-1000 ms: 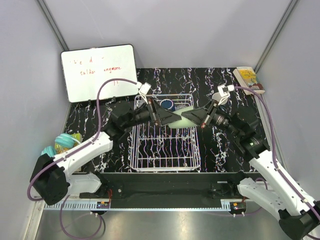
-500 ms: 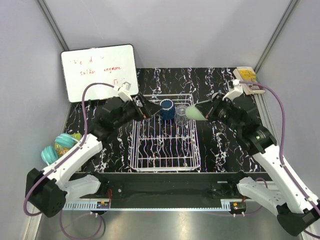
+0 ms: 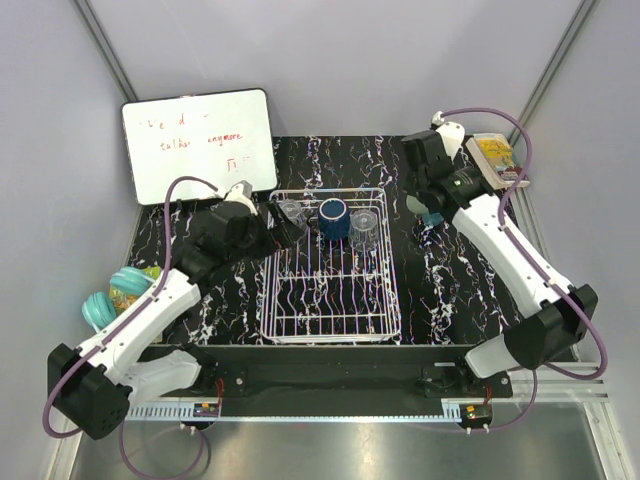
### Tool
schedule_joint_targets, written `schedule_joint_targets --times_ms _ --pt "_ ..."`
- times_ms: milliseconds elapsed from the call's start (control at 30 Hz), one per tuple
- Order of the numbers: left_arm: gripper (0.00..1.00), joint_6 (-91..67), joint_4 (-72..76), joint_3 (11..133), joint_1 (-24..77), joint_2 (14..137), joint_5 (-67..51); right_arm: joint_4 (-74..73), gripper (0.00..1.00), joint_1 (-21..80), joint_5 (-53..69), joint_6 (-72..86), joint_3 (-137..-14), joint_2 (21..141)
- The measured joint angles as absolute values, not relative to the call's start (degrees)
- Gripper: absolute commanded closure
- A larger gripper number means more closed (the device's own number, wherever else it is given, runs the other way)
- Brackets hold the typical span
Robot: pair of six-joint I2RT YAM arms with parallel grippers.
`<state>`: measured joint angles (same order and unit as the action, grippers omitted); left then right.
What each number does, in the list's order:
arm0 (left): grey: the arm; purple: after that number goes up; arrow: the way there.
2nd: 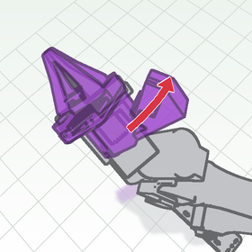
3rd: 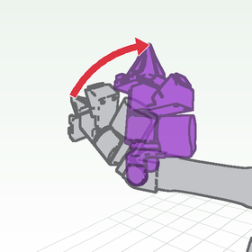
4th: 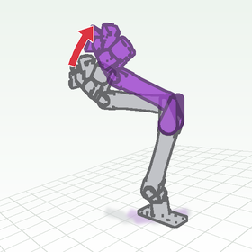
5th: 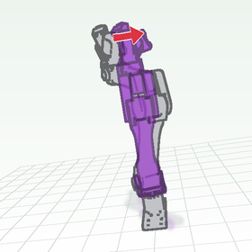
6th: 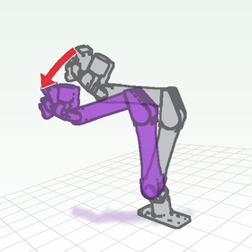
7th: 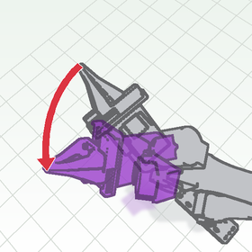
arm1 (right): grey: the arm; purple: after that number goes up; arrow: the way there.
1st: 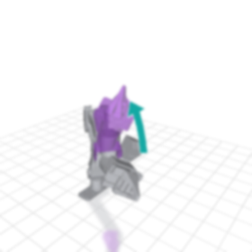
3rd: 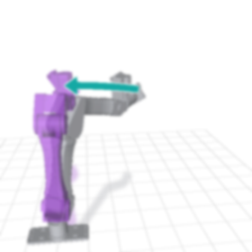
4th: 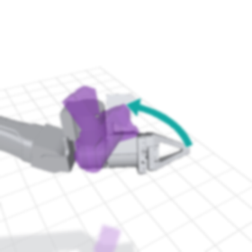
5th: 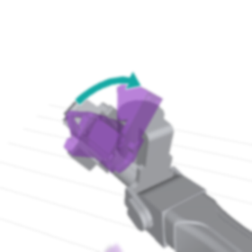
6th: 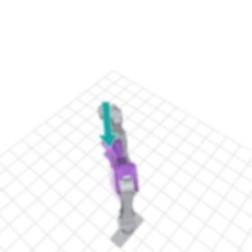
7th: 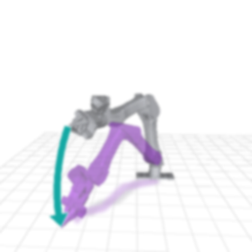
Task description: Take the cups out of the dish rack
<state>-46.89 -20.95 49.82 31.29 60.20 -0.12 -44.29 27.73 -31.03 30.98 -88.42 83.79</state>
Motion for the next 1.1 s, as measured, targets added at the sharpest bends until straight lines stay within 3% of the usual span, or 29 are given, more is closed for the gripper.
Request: schedule_joint_targets --times_ms 200,467,700,1100 --pt "0.01 -46.24 -24.23 49.82 31.29 57.95 0.91 -47.94 1.00 24.10 -33.04 32.32 -87.22 84.95" --pt "0.01 -45.39 -24.51 49.82 31.29 57.19 1.32 -49.82 1.00 13.91 -31.51 35.81 -74.70 81.19" --pt "0.01 -45.43 -24.56 49.82 31.29 58.26 1.30 -49.34 1.00 4.82 -28.82 38.57 -74.63 80.95" --pt "0.01 -45.15 -25.10 49.82 31.29 58.35 1.30 -47.88 1.00 -3.84 -25.74 40.60 -84.03 101.19"
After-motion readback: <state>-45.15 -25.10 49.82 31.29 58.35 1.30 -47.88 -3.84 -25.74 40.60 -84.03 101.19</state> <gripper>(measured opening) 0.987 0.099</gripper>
